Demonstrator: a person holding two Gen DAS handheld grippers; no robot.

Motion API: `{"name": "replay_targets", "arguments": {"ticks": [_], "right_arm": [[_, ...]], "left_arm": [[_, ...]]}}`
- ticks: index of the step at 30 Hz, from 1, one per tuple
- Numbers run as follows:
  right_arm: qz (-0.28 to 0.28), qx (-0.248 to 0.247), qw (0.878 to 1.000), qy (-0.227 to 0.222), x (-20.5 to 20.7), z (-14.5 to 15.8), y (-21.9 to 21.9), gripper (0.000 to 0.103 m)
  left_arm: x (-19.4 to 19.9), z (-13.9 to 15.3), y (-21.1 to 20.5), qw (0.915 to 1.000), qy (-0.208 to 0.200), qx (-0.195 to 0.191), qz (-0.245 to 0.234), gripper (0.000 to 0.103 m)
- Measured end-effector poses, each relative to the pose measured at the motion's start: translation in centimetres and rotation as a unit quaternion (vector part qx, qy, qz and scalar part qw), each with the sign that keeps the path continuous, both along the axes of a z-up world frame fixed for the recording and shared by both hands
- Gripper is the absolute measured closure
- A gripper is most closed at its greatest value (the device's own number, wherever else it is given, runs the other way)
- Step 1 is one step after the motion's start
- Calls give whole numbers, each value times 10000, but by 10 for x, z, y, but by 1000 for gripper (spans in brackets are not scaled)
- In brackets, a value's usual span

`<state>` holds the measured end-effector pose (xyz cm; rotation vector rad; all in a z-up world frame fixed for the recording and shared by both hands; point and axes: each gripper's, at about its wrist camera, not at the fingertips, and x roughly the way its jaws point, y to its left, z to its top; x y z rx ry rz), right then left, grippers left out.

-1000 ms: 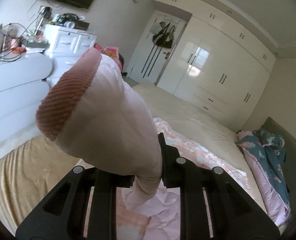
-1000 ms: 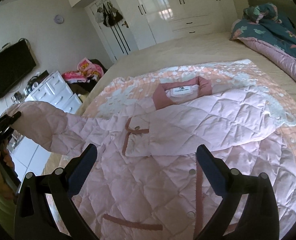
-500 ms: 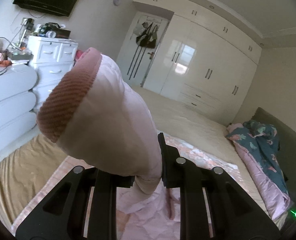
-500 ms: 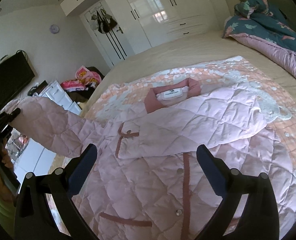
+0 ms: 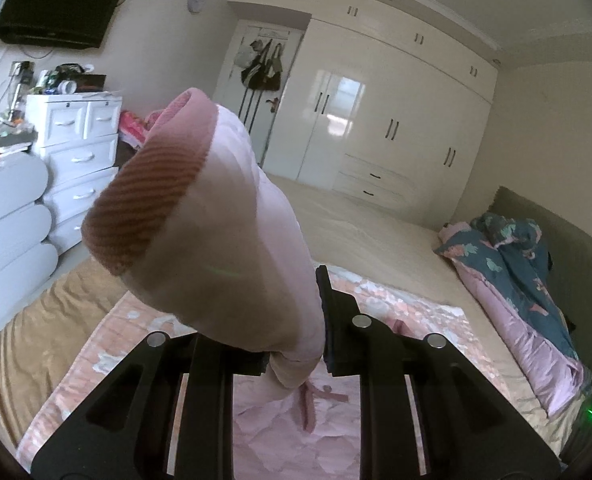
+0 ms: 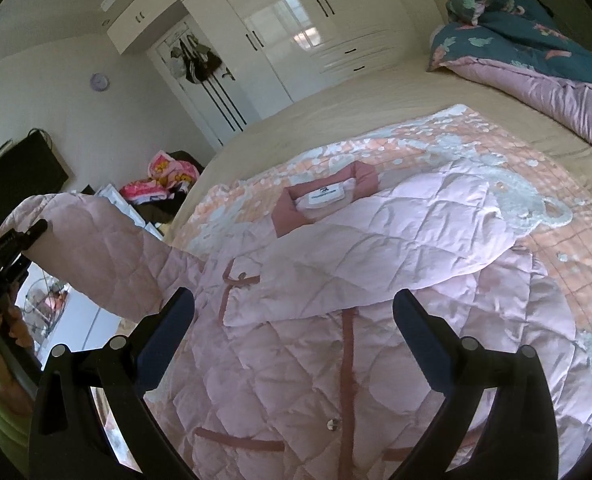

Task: Fold large clothes
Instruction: 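Lift the sleeve with the left tool and carry it toward the jacket center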

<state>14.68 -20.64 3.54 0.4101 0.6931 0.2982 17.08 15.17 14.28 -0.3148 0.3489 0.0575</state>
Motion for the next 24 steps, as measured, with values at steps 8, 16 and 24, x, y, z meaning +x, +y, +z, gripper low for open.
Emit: {"name": "replay_targets", "arguments": {"ticks": [8, 16, 24], "right_arm": [[-168, 122, 9998, 26, -2, -5, -26, 4], [-363, 288, 9989, 83, -3, -13, -54, 4], [-751, 23, 9970, 209, -2, -24, -78, 4]], "left_arm": [[8, -3, -34, 9995, 52, 184, -257, 92], [18, -9, -75, 9977, 138, 311, -580, 92], [26, -20, -110, 9957, 250, 354, -821, 92]]}}
